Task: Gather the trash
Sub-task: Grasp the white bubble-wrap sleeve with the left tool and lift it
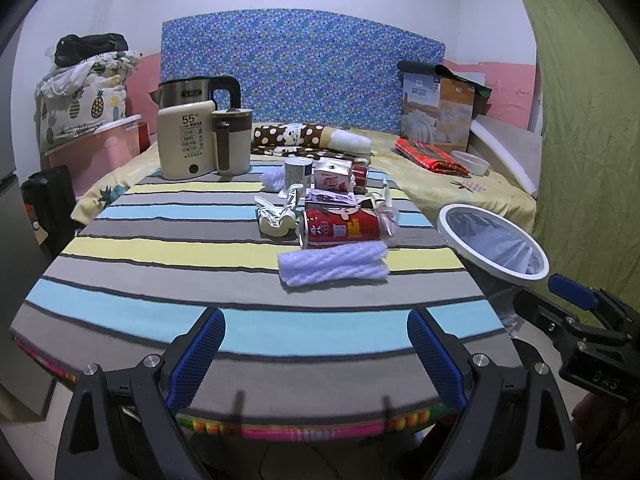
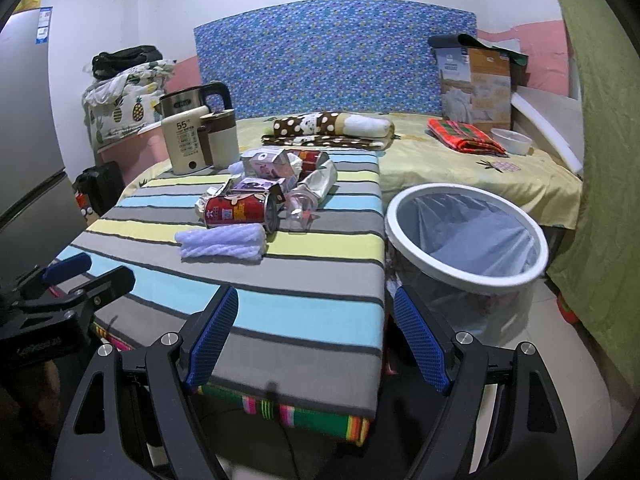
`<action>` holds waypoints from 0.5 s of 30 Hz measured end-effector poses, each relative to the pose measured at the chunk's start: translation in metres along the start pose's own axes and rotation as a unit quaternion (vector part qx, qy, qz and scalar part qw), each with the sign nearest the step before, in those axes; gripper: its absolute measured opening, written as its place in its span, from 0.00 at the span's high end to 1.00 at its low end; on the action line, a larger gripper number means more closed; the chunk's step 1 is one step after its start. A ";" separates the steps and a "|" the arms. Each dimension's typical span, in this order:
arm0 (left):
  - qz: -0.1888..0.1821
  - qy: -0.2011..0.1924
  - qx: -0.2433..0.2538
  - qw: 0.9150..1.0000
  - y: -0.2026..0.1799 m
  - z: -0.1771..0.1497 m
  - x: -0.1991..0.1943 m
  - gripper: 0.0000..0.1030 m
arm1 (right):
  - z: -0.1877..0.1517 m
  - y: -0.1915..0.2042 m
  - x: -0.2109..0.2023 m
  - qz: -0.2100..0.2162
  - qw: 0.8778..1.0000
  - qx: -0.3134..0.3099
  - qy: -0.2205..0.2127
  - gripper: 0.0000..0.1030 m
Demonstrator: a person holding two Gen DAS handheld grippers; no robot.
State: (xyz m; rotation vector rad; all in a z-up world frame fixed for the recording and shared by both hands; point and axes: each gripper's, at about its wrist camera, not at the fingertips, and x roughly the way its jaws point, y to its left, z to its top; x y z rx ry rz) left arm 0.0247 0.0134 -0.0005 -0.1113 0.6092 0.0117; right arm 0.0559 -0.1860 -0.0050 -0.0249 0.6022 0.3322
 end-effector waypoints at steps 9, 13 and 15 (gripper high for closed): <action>-0.012 0.017 0.026 0.999 0.010 0.027 0.053 0.09 | 0.012 0.003 0.020 0.015 1.000 -0.014 0.020 0.21; -0.026 0.025 0.037 0.999 0.013 0.037 0.074 0.09 | 0.014 -0.002 0.025 0.010 1.000 -0.010 0.026 0.21; -0.032 0.024 0.048 0.998 0.014 0.043 0.082 0.09 | 0.015 -0.003 0.027 0.007 1.000 -0.007 0.028 0.21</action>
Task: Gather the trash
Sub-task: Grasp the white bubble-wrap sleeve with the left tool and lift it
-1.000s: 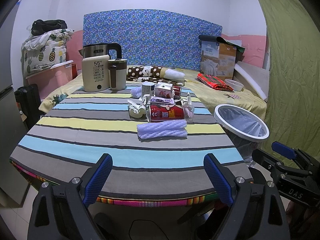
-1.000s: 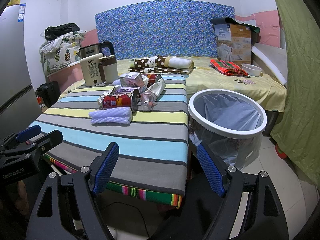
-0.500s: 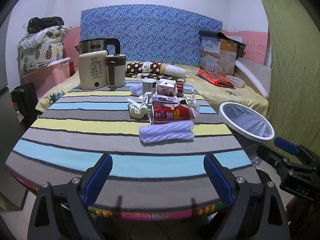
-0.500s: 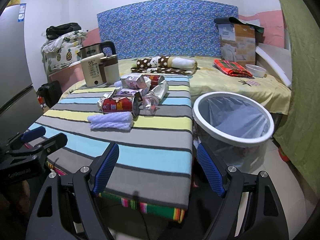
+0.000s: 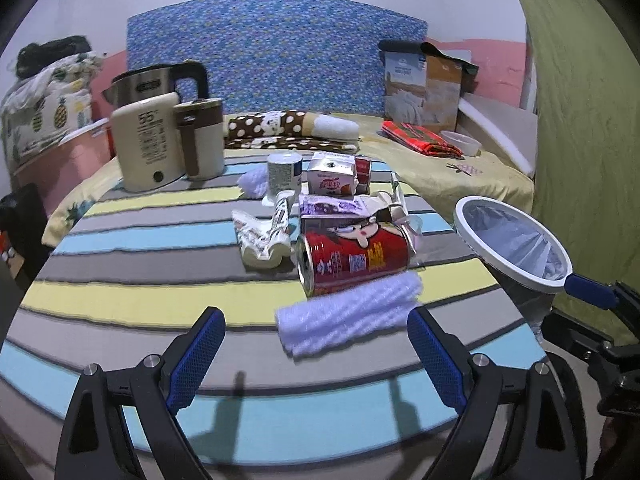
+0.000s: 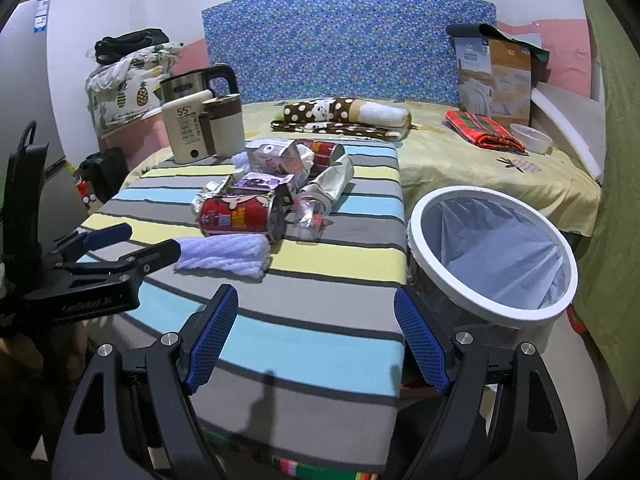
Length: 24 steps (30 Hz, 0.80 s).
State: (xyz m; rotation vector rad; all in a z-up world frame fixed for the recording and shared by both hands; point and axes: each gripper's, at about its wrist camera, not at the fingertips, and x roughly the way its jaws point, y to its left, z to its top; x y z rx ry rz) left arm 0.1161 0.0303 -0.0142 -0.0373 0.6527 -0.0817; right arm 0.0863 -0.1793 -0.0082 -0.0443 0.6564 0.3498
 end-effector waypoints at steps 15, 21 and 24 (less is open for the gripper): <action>-0.040 0.063 0.058 0.996 -0.009 -0.001 0.049 0.45 | 0.008 -0.006 0.015 -0.005 1.000 0.007 0.019 0.21; -0.038 0.055 0.058 0.996 -0.011 -0.009 0.034 0.74 | 0.011 -0.005 0.020 0.010 0.999 0.011 0.031 0.21; -0.046 0.049 0.042 0.997 -0.006 -0.013 0.022 0.83 | 0.014 -0.003 0.023 0.020 0.999 0.014 0.036 0.21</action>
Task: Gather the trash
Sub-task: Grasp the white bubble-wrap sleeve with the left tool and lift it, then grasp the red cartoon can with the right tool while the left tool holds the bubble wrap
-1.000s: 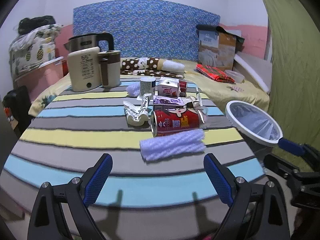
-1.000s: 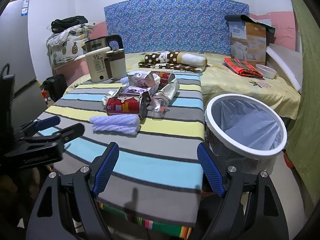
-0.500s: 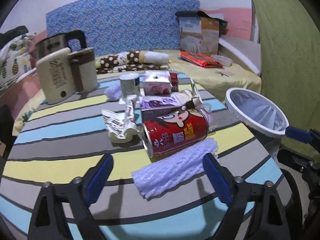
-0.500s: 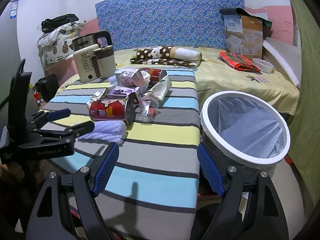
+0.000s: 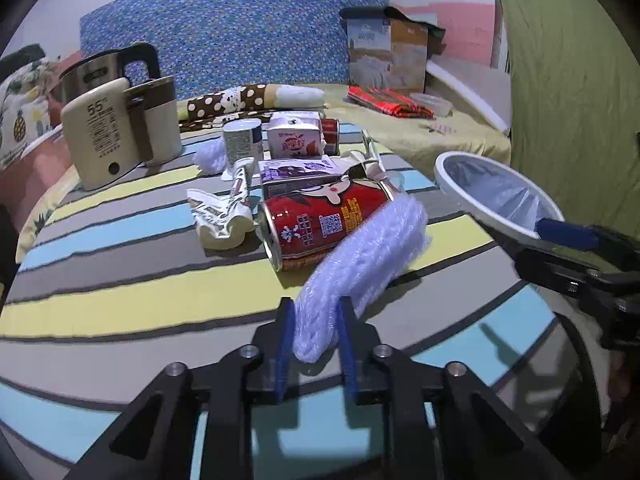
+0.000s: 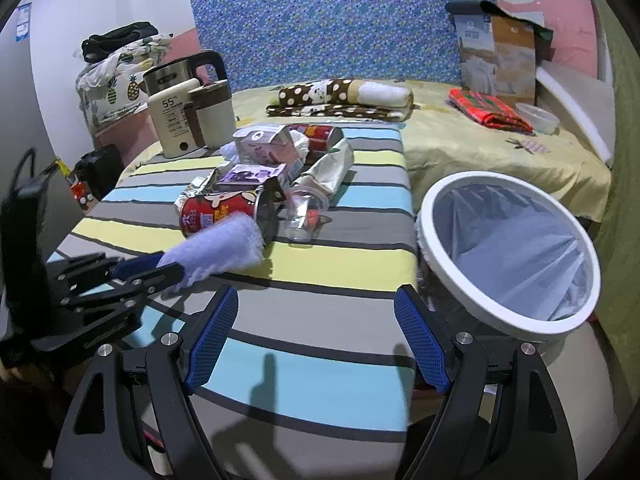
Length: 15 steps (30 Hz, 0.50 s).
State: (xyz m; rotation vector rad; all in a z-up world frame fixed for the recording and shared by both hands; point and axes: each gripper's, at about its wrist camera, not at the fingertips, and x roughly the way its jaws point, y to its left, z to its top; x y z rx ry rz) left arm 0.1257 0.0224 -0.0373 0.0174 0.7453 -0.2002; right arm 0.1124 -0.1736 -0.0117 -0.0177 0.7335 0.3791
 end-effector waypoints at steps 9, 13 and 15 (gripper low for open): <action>0.018 -0.014 -0.066 0.998 0.033 -0.013 -0.031 0.88 | 0.013 0.017 0.017 0.028 1.000 -0.005 0.006 0.21; 0.034 -0.017 -0.091 0.995 0.052 -0.015 -0.036 0.88 | 0.023 0.025 0.032 0.049 0.999 -0.005 0.013 0.21; 0.041 -0.018 -0.099 0.994 0.060 -0.015 -0.037 0.88 | 0.027 0.028 0.039 0.058 0.998 -0.006 0.015 0.21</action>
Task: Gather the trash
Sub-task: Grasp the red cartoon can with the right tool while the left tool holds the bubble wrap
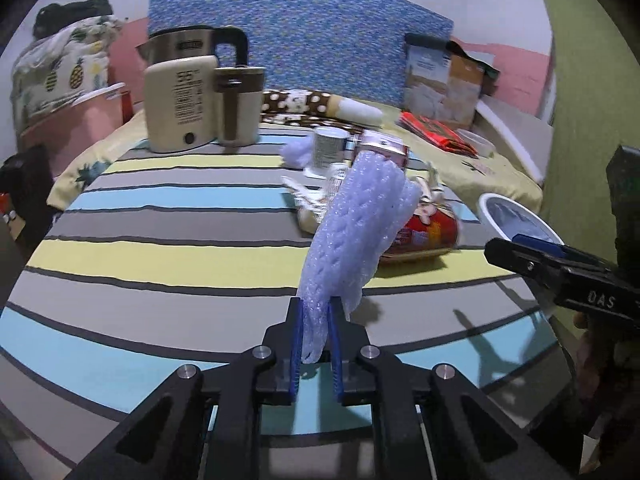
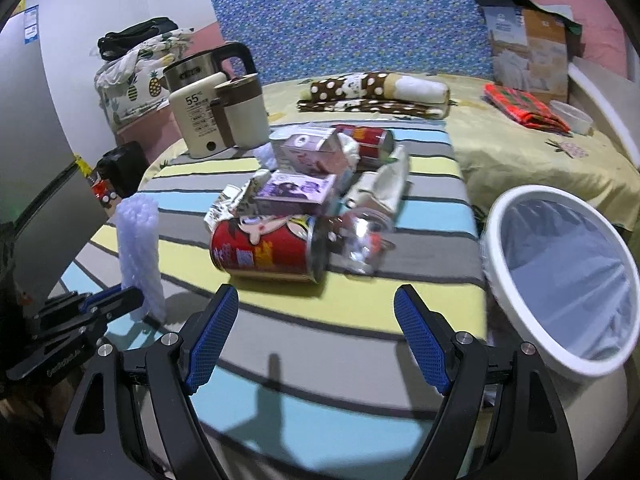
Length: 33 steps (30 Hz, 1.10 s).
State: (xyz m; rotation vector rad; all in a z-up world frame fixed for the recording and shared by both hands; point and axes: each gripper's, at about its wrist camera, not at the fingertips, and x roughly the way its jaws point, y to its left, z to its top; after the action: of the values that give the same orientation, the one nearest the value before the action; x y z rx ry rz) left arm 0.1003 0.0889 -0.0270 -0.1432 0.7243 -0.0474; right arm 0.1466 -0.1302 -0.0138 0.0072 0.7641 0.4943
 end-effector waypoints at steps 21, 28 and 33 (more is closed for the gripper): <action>0.029 -0.010 -0.043 0.999 0.040 -0.001 -0.008 0.88 | -0.010 0.042 -0.006 0.087 0.993 -0.080 0.005 0.37; 0.025 -0.007 -0.042 0.999 0.040 -0.004 -0.007 0.88 | 0.001 0.030 0.020 0.072 0.991 -0.114 0.018 0.35; 0.026 -0.005 -0.042 0.999 0.039 -0.005 -0.007 0.88 | 0.005 0.030 0.041 0.094 0.987 -0.115 0.056 0.34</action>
State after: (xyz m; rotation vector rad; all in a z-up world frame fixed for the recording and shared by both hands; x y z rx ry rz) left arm 0.0916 0.1274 -0.0314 -0.2049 0.7206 0.0329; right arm 0.1621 -0.0849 -0.0320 -0.1655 0.8171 0.7649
